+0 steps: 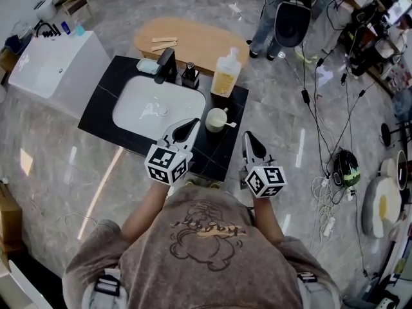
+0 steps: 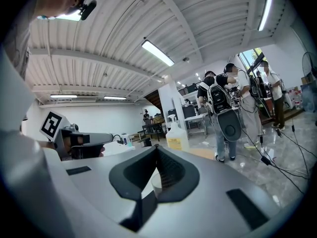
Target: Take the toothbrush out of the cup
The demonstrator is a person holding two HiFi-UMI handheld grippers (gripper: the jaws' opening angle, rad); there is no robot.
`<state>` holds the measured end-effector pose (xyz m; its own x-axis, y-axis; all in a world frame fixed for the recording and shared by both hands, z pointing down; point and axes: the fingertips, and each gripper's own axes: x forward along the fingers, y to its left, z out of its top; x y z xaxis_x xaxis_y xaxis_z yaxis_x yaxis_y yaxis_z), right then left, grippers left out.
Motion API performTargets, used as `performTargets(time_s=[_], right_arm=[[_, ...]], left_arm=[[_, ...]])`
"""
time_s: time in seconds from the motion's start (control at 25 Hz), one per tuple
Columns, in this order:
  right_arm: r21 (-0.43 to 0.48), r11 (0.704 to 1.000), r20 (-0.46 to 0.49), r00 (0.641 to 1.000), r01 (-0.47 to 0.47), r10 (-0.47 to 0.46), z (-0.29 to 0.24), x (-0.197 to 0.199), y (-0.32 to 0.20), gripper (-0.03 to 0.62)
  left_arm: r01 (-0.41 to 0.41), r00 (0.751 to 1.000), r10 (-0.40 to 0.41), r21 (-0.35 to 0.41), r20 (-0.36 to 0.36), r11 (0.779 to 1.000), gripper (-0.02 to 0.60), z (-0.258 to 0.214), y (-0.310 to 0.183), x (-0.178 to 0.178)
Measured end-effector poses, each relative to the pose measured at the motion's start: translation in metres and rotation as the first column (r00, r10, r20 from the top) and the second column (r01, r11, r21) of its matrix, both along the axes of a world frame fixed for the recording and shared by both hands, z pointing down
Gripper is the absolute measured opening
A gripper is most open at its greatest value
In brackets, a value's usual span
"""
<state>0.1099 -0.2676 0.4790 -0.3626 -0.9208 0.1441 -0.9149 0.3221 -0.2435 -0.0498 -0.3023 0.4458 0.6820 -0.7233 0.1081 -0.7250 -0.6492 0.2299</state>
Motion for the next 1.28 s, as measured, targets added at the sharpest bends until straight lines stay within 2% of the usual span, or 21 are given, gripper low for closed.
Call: performTargets(time_s=[0.32,0.4,0.48,0.84,1.0,1.12,1.28], right_arm=[[0.019,1.0,-0.001,1.0,0.006,-0.006,-0.004,0.01,-0.006,0.017],[0.019,1.0,0.007,1.0,0.008,-0.008,-0.004,0.012,-0.007,0.053],[0.013,1.0,0.024,1.0,0.016,-0.016,-0.002,0.012,-0.008,0.118],[-0.019,0.998,0.032,0.997,0.068,-0.067,0.009,0.006,-0.015,0.294],[-0.048,0.993,0.071,0.992,0.105,-0.102,0.021,0.0,-0.023,0.369],[-0.072,0.988,0.079,0.989,0.133,-0.127,0.039,-0.004,-0.033,0.399],[-0.107,0.98,0.065,0.985,0.167,-0.161,0.064,-0.01,-0.047,0.4]], left_arm=[[0.014,1.0,-0.014,-0.01,0.005,1.0,0.021,0.003,-0.004,0.007],[0.016,1.0,-0.016,-0.013,0.005,1.0,0.021,0.005,-0.004,0.009],[0.018,1.0,-0.018,-0.026,-0.001,1.0,0.021,0.007,-0.004,0.01],[0.016,1.0,-0.016,-0.051,-0.01,0.999,0.021,0.014,-0.007,0.017],[0.017,1.0,-0.017,-0.057,-0.005,0.998,0.021,0.015,-0.011,0.018],[0.018,1.0,-0.018,-0.061,-0.002,0.998,0.021,0.018,-0.014,0.019],[0.026,1.0,-0.026,-0.058,0.006,0.998,0.021,0.019,-0.018,0.018]])
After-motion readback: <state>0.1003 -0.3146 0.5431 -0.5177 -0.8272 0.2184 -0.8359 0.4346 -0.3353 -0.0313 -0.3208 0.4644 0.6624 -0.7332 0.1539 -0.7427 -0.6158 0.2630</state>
